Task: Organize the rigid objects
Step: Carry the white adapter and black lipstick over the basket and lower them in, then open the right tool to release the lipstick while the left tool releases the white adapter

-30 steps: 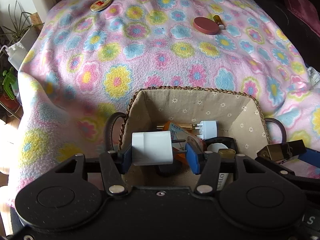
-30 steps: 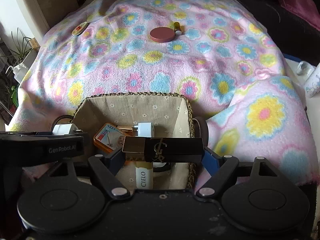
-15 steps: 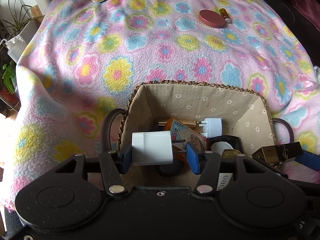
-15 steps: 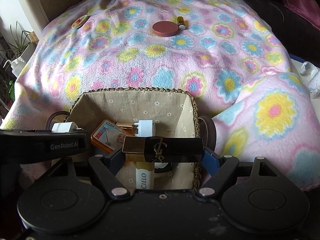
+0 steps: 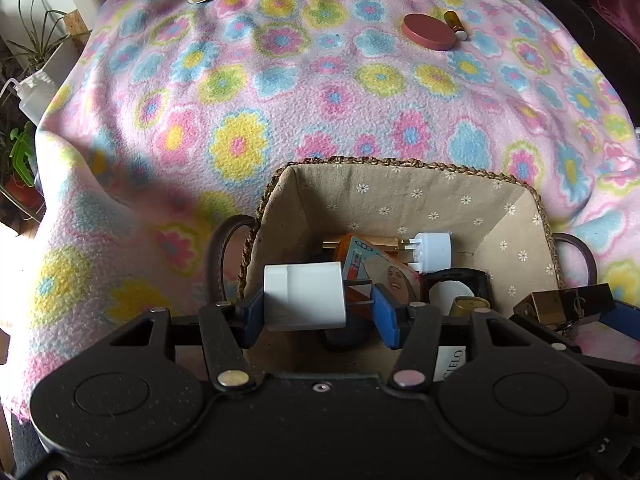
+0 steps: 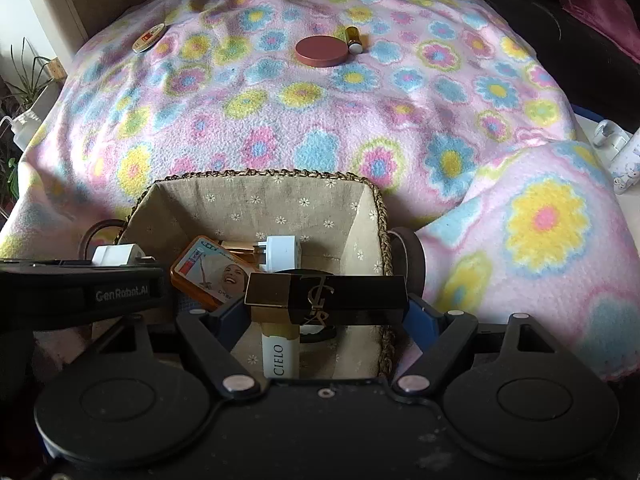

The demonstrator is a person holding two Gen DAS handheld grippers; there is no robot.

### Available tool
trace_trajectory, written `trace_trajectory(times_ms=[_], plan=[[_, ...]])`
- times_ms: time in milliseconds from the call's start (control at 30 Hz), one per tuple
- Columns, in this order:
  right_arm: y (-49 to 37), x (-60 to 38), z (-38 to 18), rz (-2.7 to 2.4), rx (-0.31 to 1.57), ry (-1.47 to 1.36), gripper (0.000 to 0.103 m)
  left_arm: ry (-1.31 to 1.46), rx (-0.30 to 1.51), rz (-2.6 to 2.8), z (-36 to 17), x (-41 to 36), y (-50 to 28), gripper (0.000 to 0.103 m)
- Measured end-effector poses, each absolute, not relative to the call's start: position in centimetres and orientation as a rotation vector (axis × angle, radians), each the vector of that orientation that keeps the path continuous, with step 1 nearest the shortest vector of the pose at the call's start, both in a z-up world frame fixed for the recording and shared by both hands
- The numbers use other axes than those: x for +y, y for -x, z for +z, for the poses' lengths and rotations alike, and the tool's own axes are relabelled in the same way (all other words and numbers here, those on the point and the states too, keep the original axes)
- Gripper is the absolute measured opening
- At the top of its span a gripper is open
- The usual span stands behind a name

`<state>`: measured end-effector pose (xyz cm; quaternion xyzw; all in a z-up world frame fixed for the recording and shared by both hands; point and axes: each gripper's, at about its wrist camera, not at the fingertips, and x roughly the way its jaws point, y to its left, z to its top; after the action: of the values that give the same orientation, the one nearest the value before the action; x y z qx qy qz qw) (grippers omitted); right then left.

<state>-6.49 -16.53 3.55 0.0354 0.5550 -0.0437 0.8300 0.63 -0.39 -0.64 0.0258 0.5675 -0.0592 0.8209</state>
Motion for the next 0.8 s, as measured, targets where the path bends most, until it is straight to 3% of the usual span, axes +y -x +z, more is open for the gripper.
trace_trajectory(times_ms=[700,800], plan=[[6.46,-16.8,3.63,-0.104,1.169,-0.11,0.081,-0.078,1.238,-0.122,-1.09,-0.67,-0.78,0.053],[6.45,-16.83,3.7,-0.101,1.167,-0.114,0.081,-0.088,1.217,-0.126,-0.79,-0.78,-0.64,0.065]])
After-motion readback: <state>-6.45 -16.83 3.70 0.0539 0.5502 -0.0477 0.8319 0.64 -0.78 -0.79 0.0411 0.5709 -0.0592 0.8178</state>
